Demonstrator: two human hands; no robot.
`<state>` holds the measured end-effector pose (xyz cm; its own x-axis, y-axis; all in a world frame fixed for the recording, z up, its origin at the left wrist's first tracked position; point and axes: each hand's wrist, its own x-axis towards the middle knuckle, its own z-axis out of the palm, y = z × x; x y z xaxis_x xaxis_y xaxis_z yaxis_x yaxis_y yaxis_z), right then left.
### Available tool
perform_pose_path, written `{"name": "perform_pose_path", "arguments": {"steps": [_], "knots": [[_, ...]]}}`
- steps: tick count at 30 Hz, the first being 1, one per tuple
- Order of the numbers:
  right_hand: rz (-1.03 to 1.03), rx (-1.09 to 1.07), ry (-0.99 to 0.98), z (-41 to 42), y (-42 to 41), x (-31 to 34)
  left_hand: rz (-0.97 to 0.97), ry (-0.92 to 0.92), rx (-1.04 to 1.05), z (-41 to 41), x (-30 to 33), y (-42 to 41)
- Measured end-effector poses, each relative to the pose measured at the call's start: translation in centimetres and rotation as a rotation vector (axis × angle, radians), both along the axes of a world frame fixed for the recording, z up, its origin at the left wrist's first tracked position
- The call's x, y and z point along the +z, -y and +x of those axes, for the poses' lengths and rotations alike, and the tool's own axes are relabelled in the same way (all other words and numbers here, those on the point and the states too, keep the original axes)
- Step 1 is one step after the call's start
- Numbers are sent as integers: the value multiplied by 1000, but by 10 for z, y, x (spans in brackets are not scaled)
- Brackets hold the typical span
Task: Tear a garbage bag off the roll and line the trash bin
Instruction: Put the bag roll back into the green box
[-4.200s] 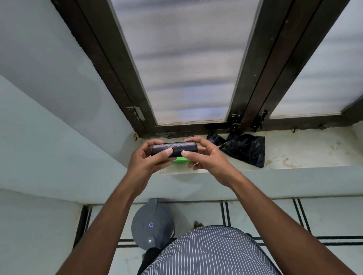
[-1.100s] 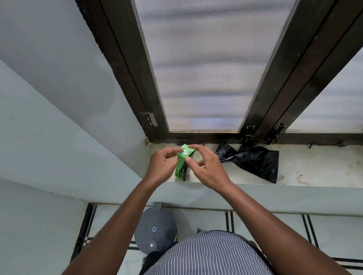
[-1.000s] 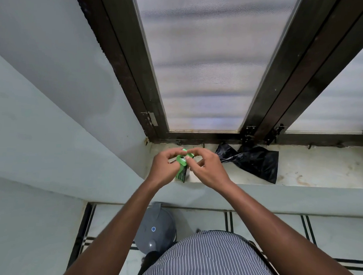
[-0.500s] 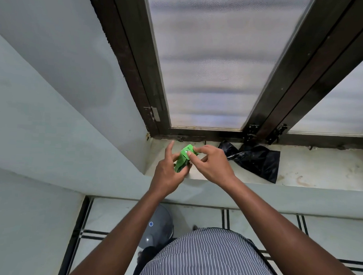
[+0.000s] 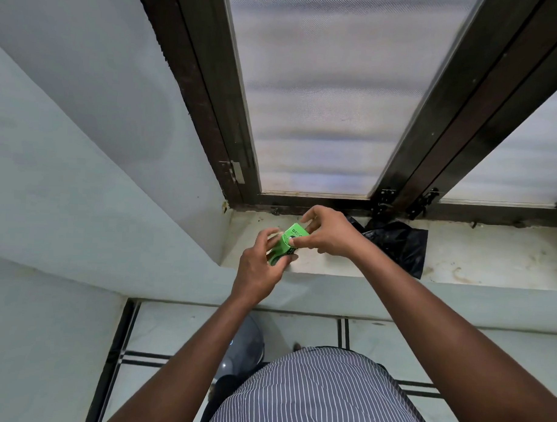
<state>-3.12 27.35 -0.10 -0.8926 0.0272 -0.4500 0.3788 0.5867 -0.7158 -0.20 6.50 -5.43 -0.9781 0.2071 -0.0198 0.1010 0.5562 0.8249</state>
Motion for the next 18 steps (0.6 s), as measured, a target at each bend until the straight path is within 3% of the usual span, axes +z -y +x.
{"name": "perform_pose_path", "arguments": {"steps": [5, 9, 14, 16, 18], "knots": [[266, 162, -53, -9, 7, 10, -98, -103, -107, 3, 4, 0], [261, 147, -85, -10, 9, 13, -118, -195, -131, 1, 3, 2], [-194, 6, -64, 7, 10, 1, 138, -13, 83, -6, -3, 8], [-148, -14, -38, 16, 13, -8, 309, 124, 266, -12, 1, 5], [131, 123, -21, 25, 18, -20, 574, 323, 422, -17, 8, 2]]}}
